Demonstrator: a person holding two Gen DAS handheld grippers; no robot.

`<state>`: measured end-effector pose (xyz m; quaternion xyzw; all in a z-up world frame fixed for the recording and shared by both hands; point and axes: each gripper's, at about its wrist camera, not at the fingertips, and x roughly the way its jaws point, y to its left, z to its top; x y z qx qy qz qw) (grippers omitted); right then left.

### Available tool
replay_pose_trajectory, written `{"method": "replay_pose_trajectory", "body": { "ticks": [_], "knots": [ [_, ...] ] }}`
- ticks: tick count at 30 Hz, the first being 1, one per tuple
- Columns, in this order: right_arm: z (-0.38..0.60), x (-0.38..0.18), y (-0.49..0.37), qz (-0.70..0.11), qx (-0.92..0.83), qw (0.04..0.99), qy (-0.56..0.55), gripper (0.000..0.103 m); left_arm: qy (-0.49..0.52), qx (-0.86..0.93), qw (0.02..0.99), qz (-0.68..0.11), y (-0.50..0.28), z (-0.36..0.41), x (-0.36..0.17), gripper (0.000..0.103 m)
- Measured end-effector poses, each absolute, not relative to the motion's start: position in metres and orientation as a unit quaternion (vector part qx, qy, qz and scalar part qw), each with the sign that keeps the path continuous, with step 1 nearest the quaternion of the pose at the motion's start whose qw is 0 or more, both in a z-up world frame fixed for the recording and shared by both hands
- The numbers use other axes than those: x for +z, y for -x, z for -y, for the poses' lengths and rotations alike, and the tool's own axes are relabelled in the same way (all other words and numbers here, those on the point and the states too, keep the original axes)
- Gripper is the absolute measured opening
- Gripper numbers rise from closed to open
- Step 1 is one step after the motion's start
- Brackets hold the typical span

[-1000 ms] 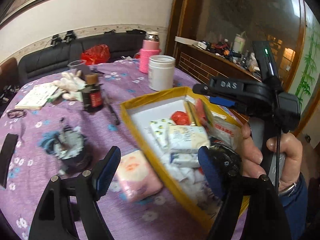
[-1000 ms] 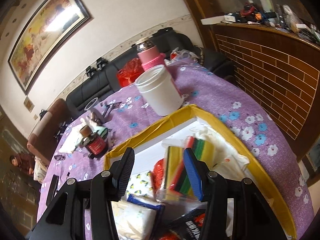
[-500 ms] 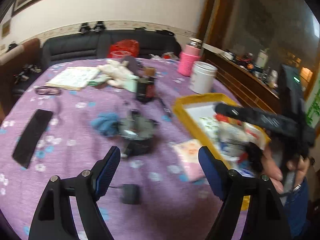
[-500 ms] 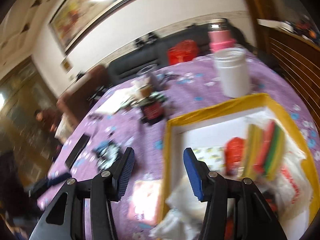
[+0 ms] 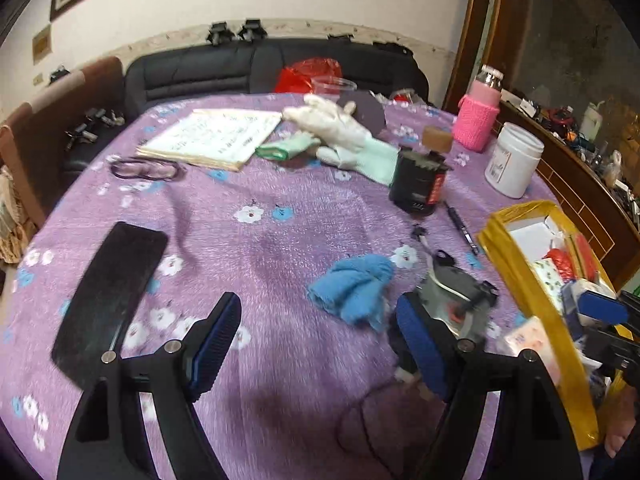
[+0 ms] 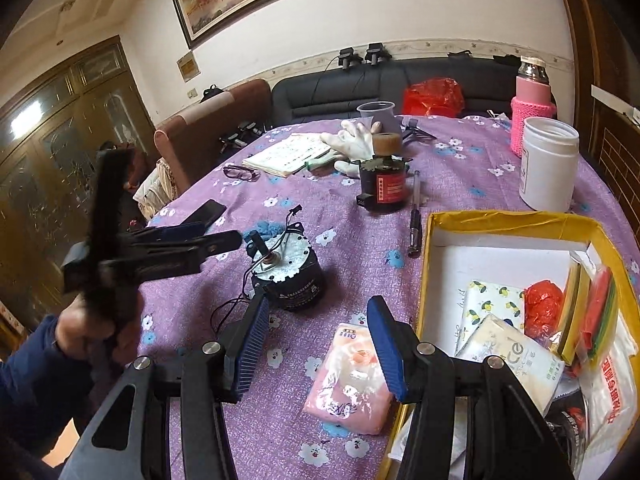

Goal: Organize soft objects
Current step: 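Move the left tool to the blue knitted cloth and grasp it, then grasp the pink rose tissue pack with the right tool while the left holds the blue cloth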

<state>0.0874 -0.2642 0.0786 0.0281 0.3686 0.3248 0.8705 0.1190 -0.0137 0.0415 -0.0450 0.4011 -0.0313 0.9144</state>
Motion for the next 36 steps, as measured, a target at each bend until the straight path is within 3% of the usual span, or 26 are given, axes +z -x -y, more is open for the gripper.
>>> {"method": "replay_pose_trajectory", "body": {
  "ticks": [6,15,22,26,30,36],
  "knots": [
    [0.269,0.08,-0.089,-0.371,0.326,0.869,-0.035,0.055,0.033,-0.094,0.906,-0.411,-0.138,0.013,0.032,0.075],
    [0.27,0.078,-0.09,-0.374,0.323,0.869,-0.038,0.055,0.096,-0.121,0.887,-0.434,-0.154,-0.009,0.016,0.075],
    [0.271,0.079,-0.091,-0.374,0.321,0.869,-0.039,0.055,-0.006,-0.131,0.896,-0.425,-0.148,0.019,0.02,0.075],
    [0.271,0.079,-0.092,-0.375,0.32,0.869,-0.038,0.055,-0.058,-0.127,0.897,-0.42,-0.15,0.03,0.014,0.063],
    [0.266,0.077,-0.091,-0.381,0.318,0.868,-0.027,0.055,-0.042,-0.143,0.891,-0.428,-0.156,0.035,0.008,0.036],
    [0.264,0.069,-0.095,-0.396,0.302,0.867,-0.02,0.056,-0.011,-0.116,0.898,-0.423,-0.151,0.027,0.012,0.028]
  ]
}}
